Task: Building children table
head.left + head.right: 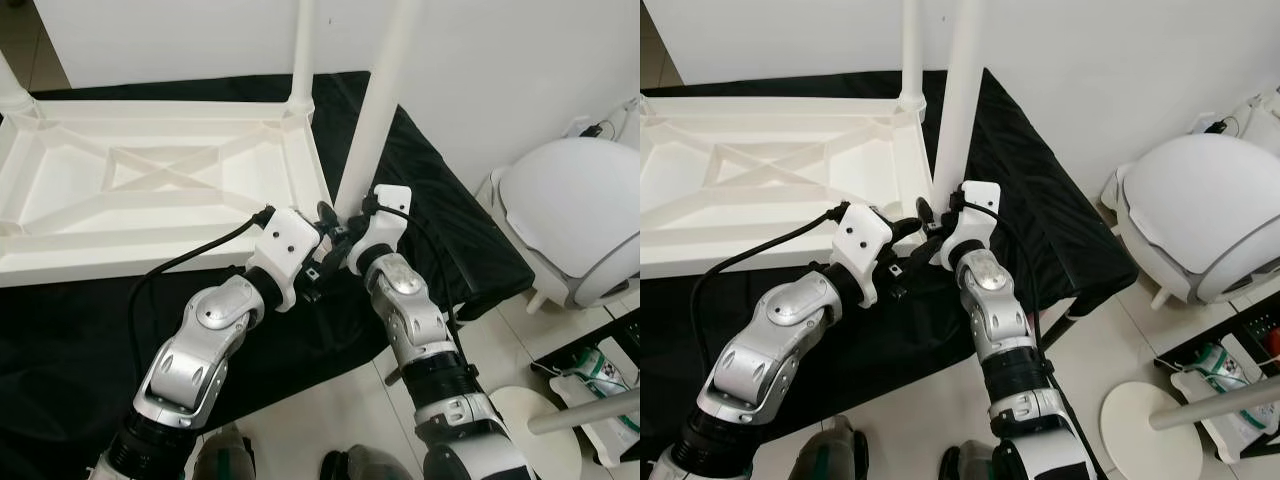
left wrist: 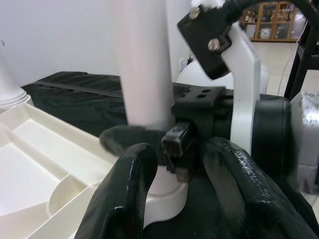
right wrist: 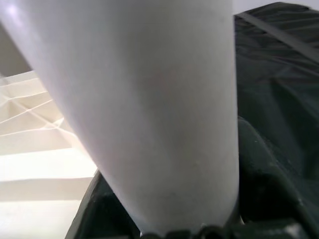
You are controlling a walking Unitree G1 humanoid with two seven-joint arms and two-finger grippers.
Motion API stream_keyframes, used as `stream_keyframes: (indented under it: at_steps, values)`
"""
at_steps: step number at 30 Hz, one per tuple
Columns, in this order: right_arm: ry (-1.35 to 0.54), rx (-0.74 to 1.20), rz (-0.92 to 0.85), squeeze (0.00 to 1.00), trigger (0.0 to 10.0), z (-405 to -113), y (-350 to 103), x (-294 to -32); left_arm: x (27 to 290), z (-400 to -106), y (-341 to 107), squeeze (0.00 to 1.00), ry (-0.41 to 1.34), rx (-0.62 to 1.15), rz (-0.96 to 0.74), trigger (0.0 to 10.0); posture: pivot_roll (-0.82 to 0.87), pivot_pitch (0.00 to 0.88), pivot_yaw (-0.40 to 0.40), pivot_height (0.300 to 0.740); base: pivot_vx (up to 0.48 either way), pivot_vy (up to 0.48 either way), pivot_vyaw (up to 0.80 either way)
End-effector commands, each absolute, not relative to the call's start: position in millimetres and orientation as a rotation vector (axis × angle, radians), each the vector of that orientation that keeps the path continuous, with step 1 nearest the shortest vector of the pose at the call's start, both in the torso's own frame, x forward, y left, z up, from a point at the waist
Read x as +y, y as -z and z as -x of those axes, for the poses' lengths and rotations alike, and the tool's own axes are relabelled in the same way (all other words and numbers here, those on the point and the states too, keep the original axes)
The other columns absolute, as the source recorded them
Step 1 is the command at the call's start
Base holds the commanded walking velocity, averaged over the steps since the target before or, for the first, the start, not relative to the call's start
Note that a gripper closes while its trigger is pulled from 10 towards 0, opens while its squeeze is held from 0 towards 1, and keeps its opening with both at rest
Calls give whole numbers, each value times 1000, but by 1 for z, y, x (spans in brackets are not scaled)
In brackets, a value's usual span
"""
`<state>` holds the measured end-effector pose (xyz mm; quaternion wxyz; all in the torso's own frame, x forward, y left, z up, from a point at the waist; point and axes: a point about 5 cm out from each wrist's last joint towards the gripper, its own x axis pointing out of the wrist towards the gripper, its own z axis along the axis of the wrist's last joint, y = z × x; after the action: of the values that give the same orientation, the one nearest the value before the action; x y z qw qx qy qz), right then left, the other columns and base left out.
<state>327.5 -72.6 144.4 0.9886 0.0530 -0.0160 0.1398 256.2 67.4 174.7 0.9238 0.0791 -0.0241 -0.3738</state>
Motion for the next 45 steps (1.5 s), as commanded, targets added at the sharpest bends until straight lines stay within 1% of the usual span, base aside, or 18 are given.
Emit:
stream_keyframes:
  at_steps: [1, 2, 7, 12, 13, 15, 17, 19, 20, 26, 29, 32, 35, 41, 42, 43, 44, 45]
  values:
    - [-178, -34, -158, 310, 10000, -329, -146, -91, 65, -256, -172, 0, 776, -42, -167, 10000, -9, 0, -76, 740, 0, 0, 0]
    - [-174, -36, -168, 1000, 10000, -329, -146, -92, 65, -256, -171, 0, 776, -42, -167, 10000, -7, 0, -76, 740, 0, 0, 0]
    - [-153, -59, -163, 1000, 10000, -329, -150, -101, 66, -255, -171, 0, 775, -39, -167, 10000, -5, 0, -75, 740, 0, 0, 0]
    - [-314, -55, -176, 1000, 10000, -329, -153, -102, 68, -255, -170, 0, 771, -36, -171, 10000, -6, 0, -72, 740, 0, 0, 0]
    - [-381, -47, -177, 0, 10000, -328, -153, -101, 68, -255, -170, 0, 771, -36, -172, 10000, -9, 0, -71, 740, 0, 0, 0]
    - [-423, -40, -177, 0, 10000, -328, -153, -100, 67, -256, -170, 0, 771, -37, -172, 10000, -9, 0, -71, 740, 0, 0, 0]
    - [-527, -39, -148, 0, 10000, -330, -154, -105, 67, -256, -171, 0, 773, -39, -172, 10000, -12, 0, -67, 740, 0, 0, 0]
    - [-527, -39, -148, 0, 10000, -330, -154, -105, 67, -256, -171, 0, 773, -39, -172, 10000, -12, 0, -67, 740, 0, 0, 0]
    - [-612, -43, -76, 0, 10000, -334, -155, -111, 66, -257, -171, 0, 775, -41, -171, 10000, -16, 0, -63, 740, 0, 0, 0]
    - [-745, -29, 43, 0, 10000, -349, -156, -123, 66, -258, -173, 0, 777, -44, -173, 10000, -14, 0, -57, 740, 0, 0, 0]
    - [-762, -30, 112, 0, 10000, -358, -159, -128, 67, -259, -174, 0, 769, -48, -171, 10000, -6, 0, -59, 740, 0, 0, 0]
    - [-768, -15, 110, 0, 10000, -362, -159, -130, 67, -260, -175, 0, 761, -52, -173, 10000, 3, 0, -64, 740, 0, 0, 0]
    - [-788, 11, 157, 0, 10000, -365, -154, -128, 69, -260, -177, 0, 750, -56, -171, 10000, 14, 0, -67, 740, 0, 0, 0]
    - [-807, 36, 170, 0, 10000, -367, -148, -124, 71, -261, -177, 0, 741, -57, -173, 10000, 18, 0, -69, 740, 0, 0, 0]
    - [-821, 39, 175, 0, 6510, -367, -145, -121, 71, -262, -177, 0, 740, -58, -172, 10000, 18, 0, -69, 740, 0, 0, 0]
    - [-829, 37, 179, 0, 2039, -366, -142, -117, 70, -262, -177, 0, 739, -60, -172, 10000, 19, 0, -69, 740, 0, 0, 0]
    - [-817, 25, 165, 0, 0, -366, -142, -115, 70, -262, -178, 0, 739, -62, -172, 10000, 19, 0, -69, 740, 0, 0, 0]
    - [-817, 25, 165, 0, 0, -366, -142, -115, 70, -262, -178, 0, 739, -62, -172, 10000, 19, 0, -69, 740, 0, 0, 0]
